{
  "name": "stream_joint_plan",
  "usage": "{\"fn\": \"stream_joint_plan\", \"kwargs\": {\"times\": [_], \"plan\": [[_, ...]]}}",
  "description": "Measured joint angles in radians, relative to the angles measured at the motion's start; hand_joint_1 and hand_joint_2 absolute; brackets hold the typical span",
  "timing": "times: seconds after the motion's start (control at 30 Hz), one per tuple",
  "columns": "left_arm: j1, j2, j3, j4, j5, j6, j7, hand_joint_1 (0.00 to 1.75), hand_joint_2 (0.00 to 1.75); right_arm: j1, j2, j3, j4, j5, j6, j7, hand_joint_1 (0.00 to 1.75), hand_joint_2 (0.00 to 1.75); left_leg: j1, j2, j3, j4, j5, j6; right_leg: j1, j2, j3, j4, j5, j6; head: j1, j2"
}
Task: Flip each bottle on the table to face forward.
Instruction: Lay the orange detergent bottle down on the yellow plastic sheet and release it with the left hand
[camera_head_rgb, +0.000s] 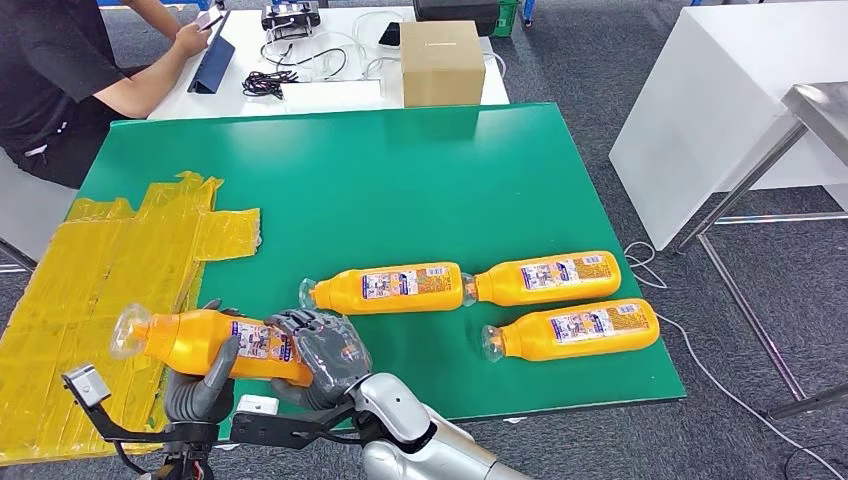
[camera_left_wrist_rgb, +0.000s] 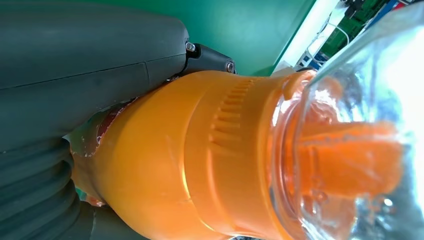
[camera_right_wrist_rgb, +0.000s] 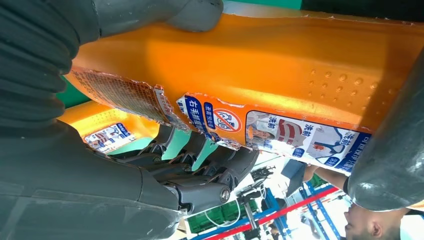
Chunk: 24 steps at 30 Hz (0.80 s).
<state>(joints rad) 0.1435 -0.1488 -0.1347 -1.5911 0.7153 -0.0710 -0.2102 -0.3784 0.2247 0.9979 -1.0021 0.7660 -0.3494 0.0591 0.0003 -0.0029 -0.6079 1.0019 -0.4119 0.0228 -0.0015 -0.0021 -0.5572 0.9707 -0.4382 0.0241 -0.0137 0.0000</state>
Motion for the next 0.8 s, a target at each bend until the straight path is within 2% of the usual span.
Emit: {"fn": "stream_joint_plan", "kwargs": {"times": [0.1,0.17,0.23,0.3,0.43,0.57,0.67,0.8], "plan": [[0.000,0.000,0.000,0.000,0.000,0.000,0.000,1.75,1.75,0.000,0.000,0.000,0.000,0.000,0.000,0.000,1.36,1.75,0.000,0.000,0.000,0.000,0.000,0.000,0.000,0.000,0.000,0.000,0.000,0.000,0.000,0.000],[0.000,0.000,0.000,0.000,0.000,0.000,0.000,1.75,1.75,0.000,0.000,0.000,0.000,0.000,0.000,0.000,0.68,1.75,0.000,0.000,0.000,0.000,0.000,0.000,0.000,0.000,0.000,0.000,0.000,0.000,0.000,0.000],[0.000,0.000,0.000,0.000,-0.002,0.001,-0.002,1.75,1.75,0.001,0.000,0.000,0.000,0.000,-0.001,0.000,0.00,0.87,0.000,0.000,0.000,0.000,0.000,0.000,0.000,0.000,0.000,0.000,0.000,0.000,0.000,0.000],[-0.002,0.000,0.000,-0.002,-0.015,0.006,-0.010,1.75,1.75,0.008,-0.003,-0.004,-0.001,0.002,-0.010,0.003,0.00,0.00,0.000,0.000,0.000,0.000,0.000,0.000,0.000,0.000,0.000,0.000,0.000,0.000,0.000,0.000],[-0.007,0.001,0.008,-0.018,-0.130,0.058,-0.056,1.75,1.75,0.054,-0.034,-0.054,-0.044,0.019,-0.062,0.015,0.00,0.00,0.000,-0.001,0.000,0.000,0.000,0.000,0.000,-0.001,0.000,0.000,0.000,0.000,0.000,0.000],[-0.027,0.009,0.036,-0.027,-0.383,0.171,-0.127,1.75,1.75,0.147,-0.099,-0.163,-0.155,0.056,-0.083,0.019,0.00,0.00,-0.001,-0.001,-0.001,0.000,0.000,0.000,0.000,-0.001,0.000,0.000,0.000,0.000,0.000,0.000],[-0.055,0.025,0.063,-0.027,-0.631,0.299,-0.177,1.75,1.75,0.230,-0.157,-0.251,-0.264,0.076,-0.075,0.023,0.00,0.00,-0.001,-0.001,-0.001,0.000,0.000,0.000,0.000,-0.001,0.000,0.000,0.000,0.000,0.000,0.000],[-0.106,0.057,0.093,-0.025,-1.102,0.537,-0.186,1.75,1.75,0.325,-0.224,-0.376,-0.421,0.103,-0.007,0.034,0.00,0.00,-0.001,-0.001,-0.001,0.000,0.000,0.000,-0.001,-0.001,0.000,0.000,0.000,0.000,0.000,0.000]]}}
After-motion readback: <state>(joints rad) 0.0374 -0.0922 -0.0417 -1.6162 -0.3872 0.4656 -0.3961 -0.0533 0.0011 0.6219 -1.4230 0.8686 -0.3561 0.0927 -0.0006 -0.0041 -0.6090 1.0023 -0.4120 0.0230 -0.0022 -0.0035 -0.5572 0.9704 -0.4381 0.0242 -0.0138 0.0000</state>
